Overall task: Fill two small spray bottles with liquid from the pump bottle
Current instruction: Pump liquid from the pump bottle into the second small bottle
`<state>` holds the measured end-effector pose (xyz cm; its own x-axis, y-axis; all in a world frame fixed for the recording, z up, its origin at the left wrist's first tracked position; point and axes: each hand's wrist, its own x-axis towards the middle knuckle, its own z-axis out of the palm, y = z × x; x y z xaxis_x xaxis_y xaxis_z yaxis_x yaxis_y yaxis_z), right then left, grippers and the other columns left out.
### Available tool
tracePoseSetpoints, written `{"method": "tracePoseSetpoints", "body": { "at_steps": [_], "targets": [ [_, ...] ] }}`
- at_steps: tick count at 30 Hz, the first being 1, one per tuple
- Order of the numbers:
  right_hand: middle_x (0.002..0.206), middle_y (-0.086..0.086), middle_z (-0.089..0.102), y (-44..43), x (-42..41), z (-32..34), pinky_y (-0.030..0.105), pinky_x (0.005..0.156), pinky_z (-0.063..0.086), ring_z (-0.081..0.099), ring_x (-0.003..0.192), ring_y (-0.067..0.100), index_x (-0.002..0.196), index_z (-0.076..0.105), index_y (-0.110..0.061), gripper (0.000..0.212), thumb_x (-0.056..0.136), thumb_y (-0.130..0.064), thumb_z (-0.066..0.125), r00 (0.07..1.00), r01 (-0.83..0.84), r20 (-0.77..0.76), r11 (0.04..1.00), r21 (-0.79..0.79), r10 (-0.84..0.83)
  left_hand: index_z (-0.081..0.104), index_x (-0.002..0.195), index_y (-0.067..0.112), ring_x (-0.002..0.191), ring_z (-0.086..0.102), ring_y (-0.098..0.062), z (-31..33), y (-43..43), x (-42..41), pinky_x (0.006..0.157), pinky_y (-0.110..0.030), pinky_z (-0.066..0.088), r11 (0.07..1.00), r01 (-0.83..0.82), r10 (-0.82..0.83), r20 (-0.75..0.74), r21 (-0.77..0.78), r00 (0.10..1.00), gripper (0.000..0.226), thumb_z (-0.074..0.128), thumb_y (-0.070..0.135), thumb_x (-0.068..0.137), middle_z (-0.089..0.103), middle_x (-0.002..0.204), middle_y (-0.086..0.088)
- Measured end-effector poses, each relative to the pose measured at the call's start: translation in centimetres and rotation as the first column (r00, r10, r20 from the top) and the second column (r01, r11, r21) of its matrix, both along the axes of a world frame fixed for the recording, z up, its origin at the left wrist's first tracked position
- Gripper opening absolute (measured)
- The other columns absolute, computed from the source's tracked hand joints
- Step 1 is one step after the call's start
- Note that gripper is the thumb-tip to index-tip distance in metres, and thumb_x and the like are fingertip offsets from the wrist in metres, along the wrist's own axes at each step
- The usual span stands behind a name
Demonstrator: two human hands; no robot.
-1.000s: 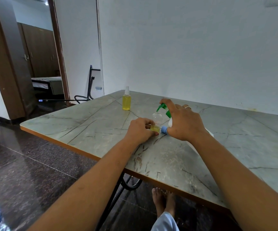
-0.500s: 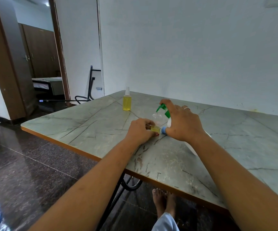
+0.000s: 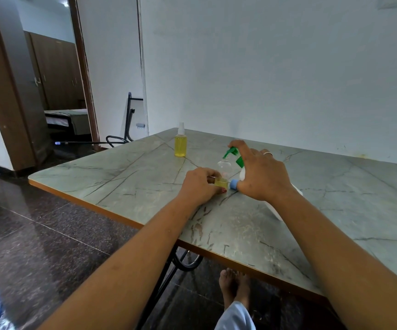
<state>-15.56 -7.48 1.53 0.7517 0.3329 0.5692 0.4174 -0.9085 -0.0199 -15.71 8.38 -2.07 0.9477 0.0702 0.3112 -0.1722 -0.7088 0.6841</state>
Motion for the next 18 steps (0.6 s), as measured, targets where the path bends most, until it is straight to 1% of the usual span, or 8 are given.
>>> {"method": "tracePoseSetpoints", "body": {
  "at_steps": [4, 10, 12, 18],
  "targets": [
    [0.116, -0.001, 0.060, 0.17, 0.08, -0.04, 0.031, 0.067, 0.045, 0.054, 0.098, 0.024, 0.130, 0.024, -0.038, 0.078, 0.069, -0.038, 0.073, 1.000, 0.000, -0.001, 1.000, 0.012, 0.000, 0.060, 0.124, 0.017, 0.104, 0.060, -0.010, 0.05, -0.04, -0.15, 0.085, -0.014, 0.039, 1.000, 0.004, -0.004, 0.004, 0.012, 1.000, 0.053, 0.077, 0.026, 0.075, 0.064, 0.120, -0.002],
    [0.116, -0.001, 0.059, 0.23, 0.12, -0.04, 0.032, 0.069, 0.047, 0.054, 0.098, 0.023, 0.130, 0.026, -0.037, 0.078, 0.069, -0.037, 0.074, 1.000, 0.001, -0.002, 1.000, 0.017, -0.001, 0.060, 0.123, 0.017, 0.099, 0.059, -0.007, 0.06, -0.03, -0.14, 0.084, -0.014, 0.039, 1.000, 0.001, -0.001, 0.010, 0.021, 1.000, 0.053, 0.077, 0.027, 0.074, 0.064, 0.120, -0.001],
    [0.117, -0.001, 0.059, 0.22, 0.14, -0.07, 0.032, 0.068, 0.047, 0.054, 0.099, 0.023, 0.131, 0.024, -0.038, 0.078, 0.069, -0.038, 0.073, 1.000, 0.001, 0.000, 1.000, 0.012, -0.001, 0.060, 0.124, 0.017, 0.097, 0.058, -0.006, 0.06, -0.06, -0.12, 0.084, -0.013, 0.039, 1.000, 0.001, -0.001, 0.007, 0.024, 1.000, 0.053, 0.077, 0.027, 0.075, 0.064, 0.120, -0.001],
    [0.124, -0.002, 0.057, -0.14, 0.16, -0.26, 0.040, 0.076, 0.053, 0.054, 0.106, 0.026, 0.139, 0.014, -0.043, 0.087, 0.073, -0.045, 0.071, 1.000, -0.003, 0.023, 1.000, -0.027, 0.004, 0.059, 0.124, 0.015, 0.103, 0.060, -0.010, 0.08, -0.02, -0.09, 0.084, -0.014, 0.040, 1.000, 0.001, -0.001, 0.009, 0.008, 1.000, 0.054, 0.077, 0.027, 0.074, 0.064, 0.120, -0.003]
  ]
}}
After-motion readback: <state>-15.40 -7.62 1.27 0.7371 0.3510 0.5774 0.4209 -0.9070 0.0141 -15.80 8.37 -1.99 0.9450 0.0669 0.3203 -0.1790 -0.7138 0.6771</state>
